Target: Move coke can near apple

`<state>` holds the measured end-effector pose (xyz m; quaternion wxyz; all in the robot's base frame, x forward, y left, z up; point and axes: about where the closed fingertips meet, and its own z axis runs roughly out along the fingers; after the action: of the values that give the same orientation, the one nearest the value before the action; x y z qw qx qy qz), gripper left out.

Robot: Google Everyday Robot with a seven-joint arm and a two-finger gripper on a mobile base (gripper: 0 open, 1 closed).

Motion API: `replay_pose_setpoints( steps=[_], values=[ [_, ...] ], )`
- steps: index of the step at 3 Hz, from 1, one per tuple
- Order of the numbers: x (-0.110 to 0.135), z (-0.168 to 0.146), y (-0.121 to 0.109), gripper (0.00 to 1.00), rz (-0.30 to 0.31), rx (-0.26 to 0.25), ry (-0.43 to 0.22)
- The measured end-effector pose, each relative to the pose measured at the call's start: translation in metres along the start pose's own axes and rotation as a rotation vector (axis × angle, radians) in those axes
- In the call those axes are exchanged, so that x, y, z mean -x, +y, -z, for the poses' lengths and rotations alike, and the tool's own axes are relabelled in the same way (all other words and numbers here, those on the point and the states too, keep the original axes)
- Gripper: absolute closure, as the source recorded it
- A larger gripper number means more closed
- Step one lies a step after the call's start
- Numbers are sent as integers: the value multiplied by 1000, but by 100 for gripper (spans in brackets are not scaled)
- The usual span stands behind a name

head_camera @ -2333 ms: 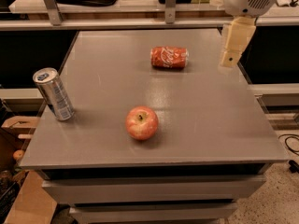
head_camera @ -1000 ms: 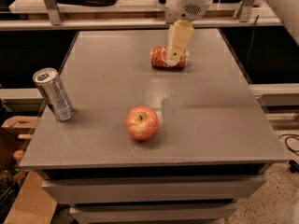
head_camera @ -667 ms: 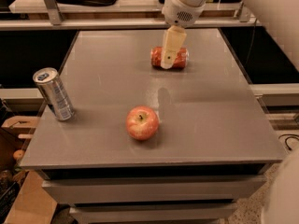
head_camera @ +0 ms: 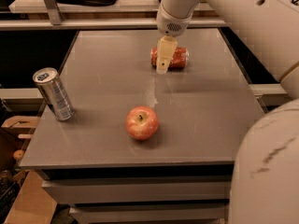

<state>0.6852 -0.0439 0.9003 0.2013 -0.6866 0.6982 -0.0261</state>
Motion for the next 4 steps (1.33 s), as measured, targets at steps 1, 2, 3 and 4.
replay_pose_setpoints(
  steps=[1,2,3,4],
  values=[
    [-8,-17,-3,0,-11,19,15],
    [-20,-31,-4,0,-34,41,23],
    [-30,-39,-2,16,-52,55,27],
    [-37,-40,-4,39,-57,57,26]
  ],
)
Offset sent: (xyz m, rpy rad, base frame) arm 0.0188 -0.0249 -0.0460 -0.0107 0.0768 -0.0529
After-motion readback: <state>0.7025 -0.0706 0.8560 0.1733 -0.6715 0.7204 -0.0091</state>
